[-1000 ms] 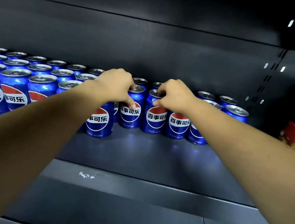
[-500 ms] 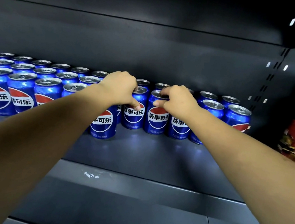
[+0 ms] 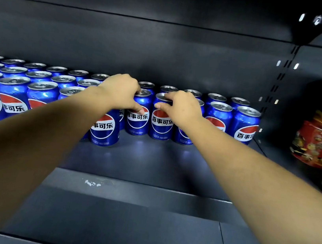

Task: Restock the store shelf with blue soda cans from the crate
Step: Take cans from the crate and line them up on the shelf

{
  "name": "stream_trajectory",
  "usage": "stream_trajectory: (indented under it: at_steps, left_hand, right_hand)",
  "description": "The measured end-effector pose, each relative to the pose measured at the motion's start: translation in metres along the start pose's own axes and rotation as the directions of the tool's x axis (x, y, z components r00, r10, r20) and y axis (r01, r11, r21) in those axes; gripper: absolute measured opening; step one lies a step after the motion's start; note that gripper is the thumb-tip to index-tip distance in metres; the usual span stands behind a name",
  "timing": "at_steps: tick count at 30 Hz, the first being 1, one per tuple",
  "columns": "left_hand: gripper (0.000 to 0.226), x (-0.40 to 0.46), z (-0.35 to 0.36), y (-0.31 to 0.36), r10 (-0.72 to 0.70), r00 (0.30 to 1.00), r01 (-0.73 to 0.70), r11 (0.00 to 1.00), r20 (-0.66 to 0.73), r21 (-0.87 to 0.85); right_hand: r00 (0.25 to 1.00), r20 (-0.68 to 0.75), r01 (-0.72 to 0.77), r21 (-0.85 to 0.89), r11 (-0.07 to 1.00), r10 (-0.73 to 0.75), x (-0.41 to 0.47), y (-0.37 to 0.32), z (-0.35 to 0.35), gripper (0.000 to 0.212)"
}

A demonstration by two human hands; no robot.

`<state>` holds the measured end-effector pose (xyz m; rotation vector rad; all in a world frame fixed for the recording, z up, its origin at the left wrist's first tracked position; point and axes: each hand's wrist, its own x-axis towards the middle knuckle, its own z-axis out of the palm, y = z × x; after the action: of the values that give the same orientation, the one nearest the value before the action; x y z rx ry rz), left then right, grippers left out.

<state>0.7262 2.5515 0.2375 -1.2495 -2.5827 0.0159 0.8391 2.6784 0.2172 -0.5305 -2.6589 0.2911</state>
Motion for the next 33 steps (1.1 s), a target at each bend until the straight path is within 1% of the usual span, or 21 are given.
stream_trajectory:
  at_steps: [2,4,6,7,8,9,11,13,16,19,25,27,29,30,32,33]
  left_hand:
    - [0.069,-0.003,-0.007,0.001,-0.001,0.998,0.003,0.999,0.057,-0.038]
    - [0.076,-0.004,-0.015,0.005,0.004,0.992,0.005,0.998,0.128,-0.07]
    - [0.086,-0.005,-0.021,0.015,0.017,0.988,0.0,0.994,0.153,-0.11]
    - [0.088,-0.005,-0.022,0.022,0.04,0.989,-0.022,0.992,0.144,-0.128]
    - [0.088,-0.003,-0.021,0.029,0.07,0.989,-0.051,0.988,0.13,-0.143]
    - [0.086,-0.001,-0.019,0.037,0.104,0.988,-0.086,0.985,0.113,-0.15]
    - [0.075,0.005,-0.013,0.05,0.172,0.981,-0.16,0.979,0.092,-0.124]
    - [0.064,0.011,-0.007,0.058,0.206,0.975,-0.202,0.978,0.082,-0.05]
    - [0.06,0.017,-0.006,0.062,0.189,0.98,-0.191,0.981,0.053,0.025]
    - [0.06,0.02,-0.006,0.061,0.174,0.984,-0.175,0.985,0.037,0.011]
    - [0.059,0.016,-0.005,0.063,0.146,0.989,-0.145,0.988,0.01,-0.049]
    - [0.058,0.014,-0.007,0.065,0.133,0.991,-0.132,0.99,0.01,-0.051]
    - [0.056,0.013,-0.01,0.069,0.124,0.992,-0.124,0.992,0.026,-0.01]
    - [0.054,0.012,-0.01,0.071,0.116,0.992,-0.117,0.992,0.042,0.036]
    - [0.051,0.012,-0.007,0.077,0.103,0.993,-0.11,0.983,0.053,0.145]
    - [0.054,0.012,-0.005,0.08,0.106,0.993,-0.112,0.981,0.049,0.158]
  right_hand:
    - [0.998,0.054,0.03,0.06,0.998,-0.034,-0.001,0.004,-0.009,0.059]
    - [0.999,0.019,0.043,0.123,0.991,-0.046,-0.002,0.01,-0.025,0.068]
    - [0.999,-0.037,0.042,0.115,0.992,-0.038,-0.002,0.02,-0.041,0.063]
    - [0.999,-0.029,0.031,0.095,0.995,-0.028,-0.002,0.026,-0.048,0.059]
    - [1.0,0.007,0.01,0.066,0.998,-0.01,-0.003,0.032,-0.052,0.056]
    - [0.998,0.059,-0.017,0.024,1.0,0.016,-0.005,0.036,-0.054,0.055]
    - [0.989,0.135,-0.044,-0.081,0.996,0.054,-0.006,0.04,-0.052,0.053]
    - [0.989,0.132,-0.05,-0.132,0.99,0.068,-0.005,0.041,-0.047,0.045]
    - [0.994,0.072,-0.07,-0.175,0.982,0.084,-0.001,0.038,-0.043,0.035]
    - [0.994,0.04,-0.089,-0.204,0.975,0.099,0.001,0.036,-0.041,0.034]
    - [0.992,0.001,-0.121,-0.168,0.978,0.123,-0.001,0.036,-0.037,0.032]
    - [0.993,0.014,-0.117,-0.161,0.98,0.121,-0.003,0.036,-0.038,0.032]
    - [0.993,0.054,-0.097,-0.103,0.99,0.103,-0.006,0.04,-0.04,0.035]
    - [0.995,0.055,-0.077,-0.021,0.997,0.078,-0.008,0.043,-0.041,0.036]
    - [0.998,-0.025,-0.052,0.227,0.973,0.059,-0.015,0.05,-0.047,0.034]
    - [0.994,-0.088,-0.038,0.302,0.952,0.068,-0.019,0.054,-0.05,0.032]
